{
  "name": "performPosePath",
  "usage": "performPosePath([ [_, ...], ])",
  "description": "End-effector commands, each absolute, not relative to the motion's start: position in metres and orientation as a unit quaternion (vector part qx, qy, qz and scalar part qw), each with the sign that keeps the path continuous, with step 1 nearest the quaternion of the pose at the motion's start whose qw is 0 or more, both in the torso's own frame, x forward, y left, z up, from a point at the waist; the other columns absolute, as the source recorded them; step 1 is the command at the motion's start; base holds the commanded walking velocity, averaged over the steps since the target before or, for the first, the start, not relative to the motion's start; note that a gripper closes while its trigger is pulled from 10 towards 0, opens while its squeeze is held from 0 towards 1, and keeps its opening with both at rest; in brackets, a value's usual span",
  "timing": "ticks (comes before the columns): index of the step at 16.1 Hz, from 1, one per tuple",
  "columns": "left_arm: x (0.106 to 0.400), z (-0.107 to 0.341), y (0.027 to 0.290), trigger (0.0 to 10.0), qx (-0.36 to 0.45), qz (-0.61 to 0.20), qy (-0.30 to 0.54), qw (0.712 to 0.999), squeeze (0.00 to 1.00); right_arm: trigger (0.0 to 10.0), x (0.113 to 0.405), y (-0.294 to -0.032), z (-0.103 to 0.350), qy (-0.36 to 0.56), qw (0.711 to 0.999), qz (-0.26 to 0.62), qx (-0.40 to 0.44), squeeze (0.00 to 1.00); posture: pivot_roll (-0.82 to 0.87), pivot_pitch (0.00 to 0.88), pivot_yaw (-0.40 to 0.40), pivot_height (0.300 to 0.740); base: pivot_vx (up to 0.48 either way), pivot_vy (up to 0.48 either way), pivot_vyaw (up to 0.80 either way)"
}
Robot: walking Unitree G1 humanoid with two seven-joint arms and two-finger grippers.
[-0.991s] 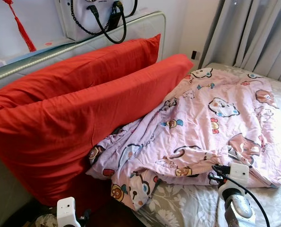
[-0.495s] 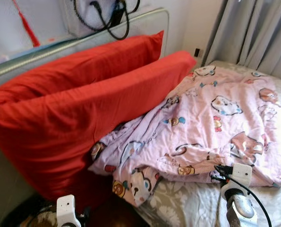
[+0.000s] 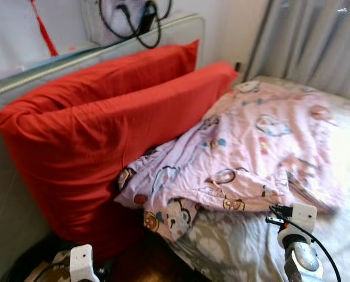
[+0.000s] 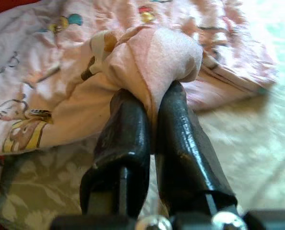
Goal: Clean up the room
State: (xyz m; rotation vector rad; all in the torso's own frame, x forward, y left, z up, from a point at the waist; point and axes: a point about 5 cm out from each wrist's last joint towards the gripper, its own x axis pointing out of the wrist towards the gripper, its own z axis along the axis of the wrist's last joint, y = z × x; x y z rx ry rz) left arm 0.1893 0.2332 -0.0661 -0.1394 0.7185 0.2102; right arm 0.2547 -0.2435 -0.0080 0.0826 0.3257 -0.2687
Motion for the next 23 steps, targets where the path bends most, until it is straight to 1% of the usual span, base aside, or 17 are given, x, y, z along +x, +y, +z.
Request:
performPosePath([
  [1,0.183,-0.070,0.234,10.0,-0.065,0.101,0.368,0.922,0.00,10.0,0.253,-0.252,-0.006,0.159,0.974,-0.156,0.032,0.00,0.06,0.000,-0.004,0.740,-0.270,0.000,0.00],
  [5,0.178,-0.072,0.237,10.0,-0.063,0.104,0.377,0.918,0.00,10.0,0.250,-0.265,-0.003,0.156,0.964,-0.213,0.010,0.00,0.06,0.000,0.002,0.740,-0.271,0.000,0.00],
  [9,0.175,-0.073,0.239,10.0,-0.063,0.107,0.384,0.915,0.00,10.0,0.250,-0.265,-0.002,0.146,0.964,-0.224,0.006,0.00,0.06,0.000,0.004,0.740,-0.273,0.000,0.00],
  [10,0.174,-0.073,0.240,10.0,-0.063,0.106,0.385,0.915,0.00,10.0,0.249,-0.268,0.000,0.142,0.960,-0.242,0.000,0.00,0.06,0.000,0.005,0.740,-0.274,0.000,0.00],
  [20,0.171,-0.075,0.240,10.0,-0.063,0.108,0.391,0.912,0.00,10.0,0.245,-0.269,-0.003,0.149,0.947,-0.285,-0.023,0.00,0.07,0.000,-0.001,0.740,-0.271,0.000,0.00],
  [23,0.170,-0.076,0.240,10.0,-0.058,0.105,0.396,0.910,0.00,10.0,0.236,-0.273,-0.007,0.160,0.935,-0.313,-0.037,0.00,0.06,0.000,0.000,0.740,0.000,0.000,0.00],
])
